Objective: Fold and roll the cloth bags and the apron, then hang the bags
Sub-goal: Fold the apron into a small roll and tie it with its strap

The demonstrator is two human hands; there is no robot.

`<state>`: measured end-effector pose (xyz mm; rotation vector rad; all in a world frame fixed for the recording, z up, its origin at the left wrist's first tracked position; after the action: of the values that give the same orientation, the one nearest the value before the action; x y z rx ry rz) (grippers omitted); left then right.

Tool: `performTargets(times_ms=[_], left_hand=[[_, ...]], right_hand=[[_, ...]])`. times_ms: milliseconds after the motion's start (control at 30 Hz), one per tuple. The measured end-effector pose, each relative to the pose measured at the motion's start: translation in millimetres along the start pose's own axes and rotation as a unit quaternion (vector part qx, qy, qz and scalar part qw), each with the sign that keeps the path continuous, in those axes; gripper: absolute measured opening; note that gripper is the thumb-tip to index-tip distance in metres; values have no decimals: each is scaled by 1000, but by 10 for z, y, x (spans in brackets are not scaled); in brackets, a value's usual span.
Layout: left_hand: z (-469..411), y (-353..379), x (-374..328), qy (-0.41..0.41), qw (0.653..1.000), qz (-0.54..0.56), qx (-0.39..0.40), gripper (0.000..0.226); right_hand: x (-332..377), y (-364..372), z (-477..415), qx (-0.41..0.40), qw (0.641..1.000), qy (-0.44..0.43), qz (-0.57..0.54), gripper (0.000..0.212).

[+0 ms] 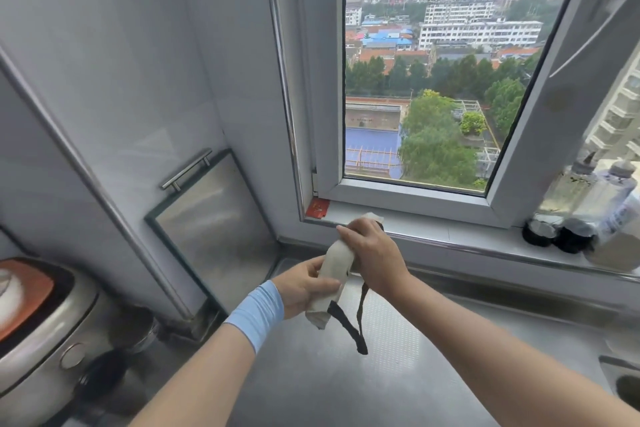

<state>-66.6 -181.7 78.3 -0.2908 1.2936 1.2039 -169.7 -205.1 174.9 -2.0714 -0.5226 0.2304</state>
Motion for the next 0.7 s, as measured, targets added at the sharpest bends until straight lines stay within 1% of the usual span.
performTargets(times_ms=[67, 100, 167, 200, 233, 267, 300, 367, 400, 433, 500, 533, 567, 600, 633, 667, 700], left_hand=[[13, -36, -126, 39, 999, 2, -25, 55], [19, -88, -201, 60, 997, -11, -55, 63], [34, -213, -342, 93, 985, -72, -124, 82], [33, -220, -384, 100, 982, -90, -130, 89], [16, -174, -405, 99, 984, -95, -111, 92], [-5, -91, -413, 91, 988, -94, -77, 93], [-14, -9, -416, 78, 991, -97, -45, 90], [-10, 71, -422, 54, 995, -89, -10, 80], [1, 80, -429, 47, 996, -74, 0, 74], [18, 79, -433, 42, 997, -58, 8, 70], [52, 21, -444, 40, 998, -46, 8, 60], [62, -11, -452, 43, 998, -47, 4, 56], [65, -38, -464, 46, 998, -48, -2, 55], [63, -58, -475, 47, 997, -52, -14, 56], [64, -66, -502, 48, 997, -60, -29, 58], [67, -63, -533, 51, 995, -71, -43, 58], [71, -57, -565, 57, 993, -83, -55, 58]], right_hand=[[-60, 73, -114, 66, 993, 77, -67, 34], [-107, 97, -168, 90, 985, 114, -93, 27], [-160, 149, -254, 147, 957, 175, -180, 19], [-140, 180, -291, 183, 941, 184, -216, 18], [-98, 202, -331, 218, 929, 183, -237, 17], [-52, 219, -369, 252, 919, 176, -247, 16], [-2, 222, -390, 282, 910, 166, -254, 16], [82, 200, -409, 330, 887, 149, -288, 19], [134, 203, -389, 364, 858, 141, -334, 24], [194, 208, -344, 401, 812, 136, -402, 30], [327, 186, -248, 454, 700, 133, -535, 40], [376, 174, -214, 465, 660, 135, -575, 42], [396, 195, -198, 465, 649, 142, -586, 44], [390, 244, -204, 454, 665, 153, -573, 50], [360, 287, -233, 429, 705, 169, -538, 57], [315, 301, -278, 391, 751, 188, -498, 56], [268, 289, -324, 347, 784, 210, -470, 48]])
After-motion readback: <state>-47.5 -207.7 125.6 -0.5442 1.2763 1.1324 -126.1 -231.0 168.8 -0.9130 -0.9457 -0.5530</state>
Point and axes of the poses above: each hand's wrist, its own z-axis away from the middle knuckle, its own y-axis out of the palm, x = y × z, the point moved 10 cm from there along -z, towards the middle knuckle, and after that the axes turned 13 degrees about z, right-handed, at the moved point
